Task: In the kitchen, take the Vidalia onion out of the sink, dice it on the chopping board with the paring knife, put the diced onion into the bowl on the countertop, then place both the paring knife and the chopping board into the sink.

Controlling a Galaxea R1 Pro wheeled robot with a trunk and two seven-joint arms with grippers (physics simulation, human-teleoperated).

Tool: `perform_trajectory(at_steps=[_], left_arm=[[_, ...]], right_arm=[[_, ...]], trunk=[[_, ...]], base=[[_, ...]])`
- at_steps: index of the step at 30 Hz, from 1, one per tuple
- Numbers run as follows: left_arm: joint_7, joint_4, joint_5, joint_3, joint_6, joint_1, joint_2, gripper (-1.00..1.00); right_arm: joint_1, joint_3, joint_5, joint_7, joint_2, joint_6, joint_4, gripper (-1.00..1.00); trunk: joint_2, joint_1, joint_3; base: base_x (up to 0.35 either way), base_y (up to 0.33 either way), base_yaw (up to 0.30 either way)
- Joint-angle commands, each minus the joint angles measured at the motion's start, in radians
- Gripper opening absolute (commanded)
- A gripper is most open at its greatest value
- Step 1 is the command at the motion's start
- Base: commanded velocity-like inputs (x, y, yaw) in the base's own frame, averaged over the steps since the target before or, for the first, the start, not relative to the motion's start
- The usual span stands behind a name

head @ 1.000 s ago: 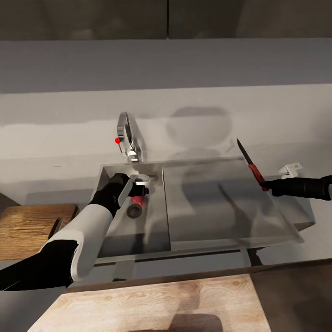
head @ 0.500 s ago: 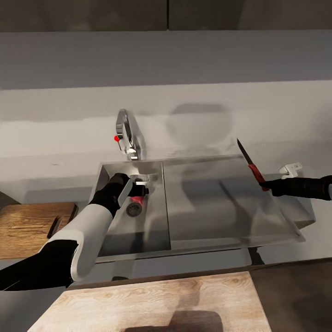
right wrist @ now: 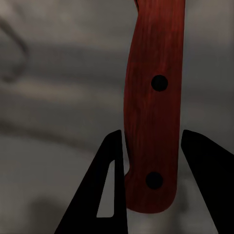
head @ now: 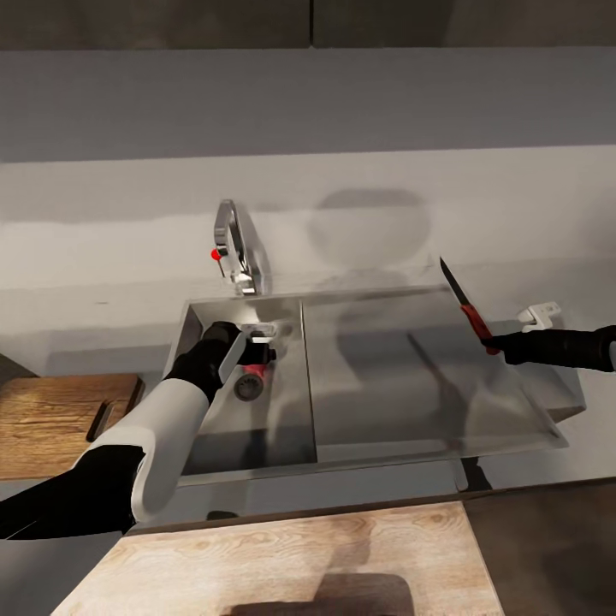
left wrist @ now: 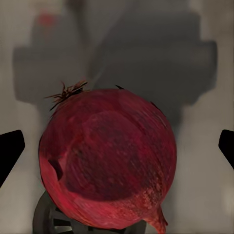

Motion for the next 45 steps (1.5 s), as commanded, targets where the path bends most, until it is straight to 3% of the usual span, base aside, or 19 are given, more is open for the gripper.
perform_trajectory(at_steps=[1,15,16,35,45], left_arm=[[0.004,-0.001,0.001,0.003,0.005,-0.001,0.000,1.00],[0.004,0.019,0.001,0.005,0.004,-0.001,0.005,1.00],[0.004,0.020,0.001,0.005,0.004,-0.001,0.005,-1.00],[0.004,0.018,0.001,0.005,0.001,0.000,0.004,-1.00],[0.003,0.008,0.001,0.003,-0.002,0.000,0.002,-1.00]], right_arm=[[-0.001,0.000,-0.007,-0.002,0.000,0.008,0.000,-1.00],[-0.001,0.000,-0.007,-0.002,0.000,0.008,0.000,-1.00],[-0.001,0.000,-0.007,-0.002,0.000,0.008,0.000,-1.00],[-0.001,0.000,-0.007,-0.002,0.000,0.008,0.000,-1.00],[-0.001,0.000,-0.007,-0.002,0.000,0.008,0.000,-1.00]], trunk=[[-0.002,0.001,-0.002],[-0.002,0.001,-0.005],[-0.002,0.001,-0.005],[-0.002,0.001,-0.005],[-0.002,0.001,0.009]], base=[[0.000,0.000,0.000],[0.000,0.000,0.000],[0.000,0.000,0.000],[0.000,0.000,0.000],[0.000,0.000,0.000]])
